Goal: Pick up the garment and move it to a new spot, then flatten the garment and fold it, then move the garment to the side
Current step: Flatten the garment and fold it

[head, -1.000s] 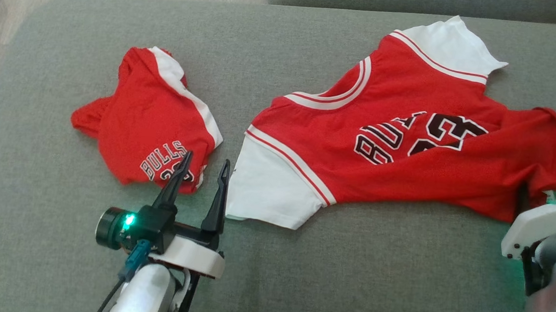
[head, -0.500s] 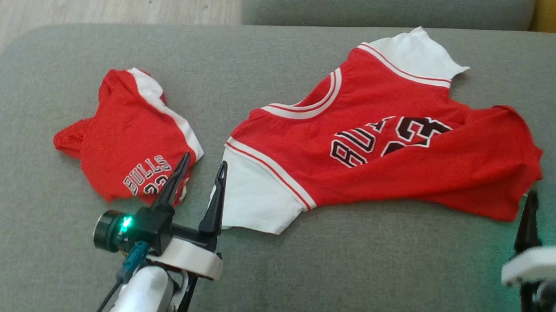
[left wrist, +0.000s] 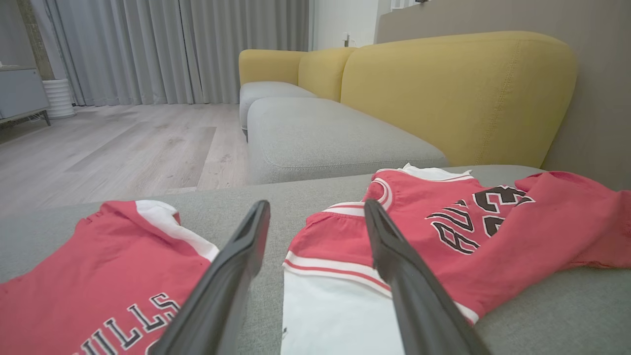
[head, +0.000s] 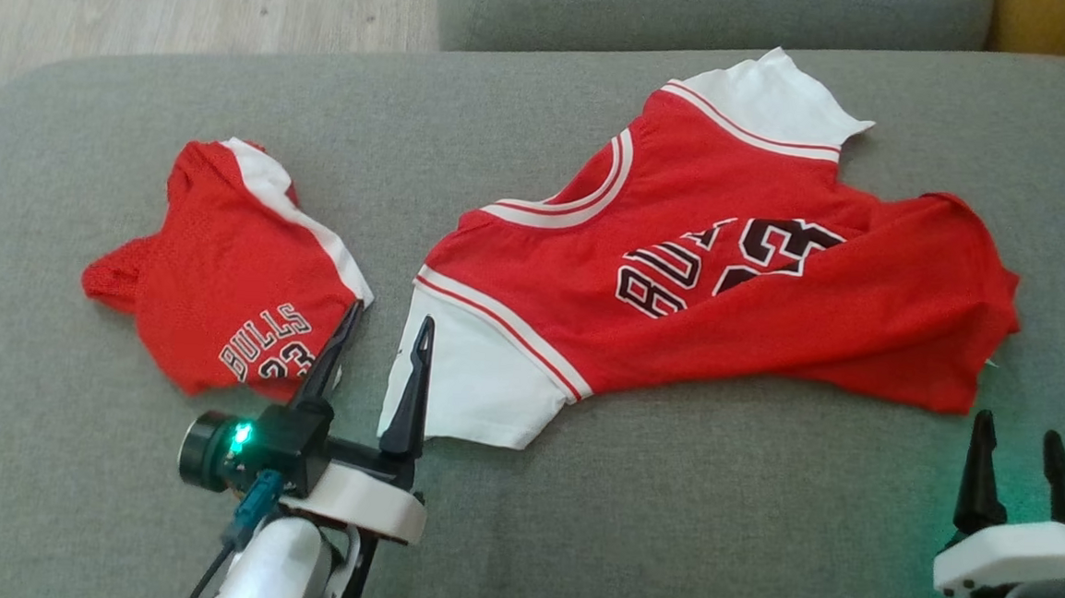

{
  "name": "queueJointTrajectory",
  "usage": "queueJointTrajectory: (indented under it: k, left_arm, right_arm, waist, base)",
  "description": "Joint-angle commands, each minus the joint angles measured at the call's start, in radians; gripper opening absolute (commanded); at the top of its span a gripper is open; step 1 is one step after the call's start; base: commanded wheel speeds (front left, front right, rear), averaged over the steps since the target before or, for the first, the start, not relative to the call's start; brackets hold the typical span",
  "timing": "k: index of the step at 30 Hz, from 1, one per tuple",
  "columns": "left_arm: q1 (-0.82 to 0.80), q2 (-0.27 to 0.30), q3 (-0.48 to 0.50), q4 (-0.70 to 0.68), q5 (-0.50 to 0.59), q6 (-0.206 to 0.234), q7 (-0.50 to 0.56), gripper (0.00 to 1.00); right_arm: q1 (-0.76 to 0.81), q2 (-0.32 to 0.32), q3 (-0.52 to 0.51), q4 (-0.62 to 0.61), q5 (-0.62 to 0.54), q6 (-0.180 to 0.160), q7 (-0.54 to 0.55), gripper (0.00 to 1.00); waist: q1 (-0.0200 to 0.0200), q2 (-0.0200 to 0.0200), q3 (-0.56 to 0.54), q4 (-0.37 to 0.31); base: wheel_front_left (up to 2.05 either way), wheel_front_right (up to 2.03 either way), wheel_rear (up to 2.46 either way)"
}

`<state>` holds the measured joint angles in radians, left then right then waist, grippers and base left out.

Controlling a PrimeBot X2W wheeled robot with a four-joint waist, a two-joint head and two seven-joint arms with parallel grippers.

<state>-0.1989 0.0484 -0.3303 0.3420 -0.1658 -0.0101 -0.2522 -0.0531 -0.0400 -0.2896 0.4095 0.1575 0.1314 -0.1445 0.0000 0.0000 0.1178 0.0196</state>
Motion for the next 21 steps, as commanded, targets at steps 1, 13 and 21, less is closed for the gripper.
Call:
queueJointTrajectory:
  k: [1, 13, 21]
  left_arm:
    - [-0.034, 0.002, 0.033, -0.032, 0.009, -0.003, -0.010, 1.00]
    - [-0.057, 0.002, 0.025, -0.028, 0.015, -0.011, -0.010, 1.00]
    - [-0.063, 0.002, 0.026, -0.026, 0.017, -0.011, -0.010, 1.00]
  right_arm:
    - [-0.046, -0.010, 0.023, -0.019, -0.001, -0.001, 0.007, 1.00]
    - [-0.173, -0.010, -0.040, 0.177, 0.002, -0.001, 0.069, 1.00]
    - [-0.222, -0.010, -0.038, 0.271, -0.030, -0.001, 0.062, 1.00]
  waist:
    - [0.0000, 0.0000, 0.008, 0.006]
    - [0.0000, 0.0000, 0.057, 0.045]
    - [0.0000, 0.0000, 0.066, 0.052]
  base:
    - [0.00, 0.00, 0.00]
    - [0.00, 0.00, 0.00]
    - [0.00, 0.00, 0.00]
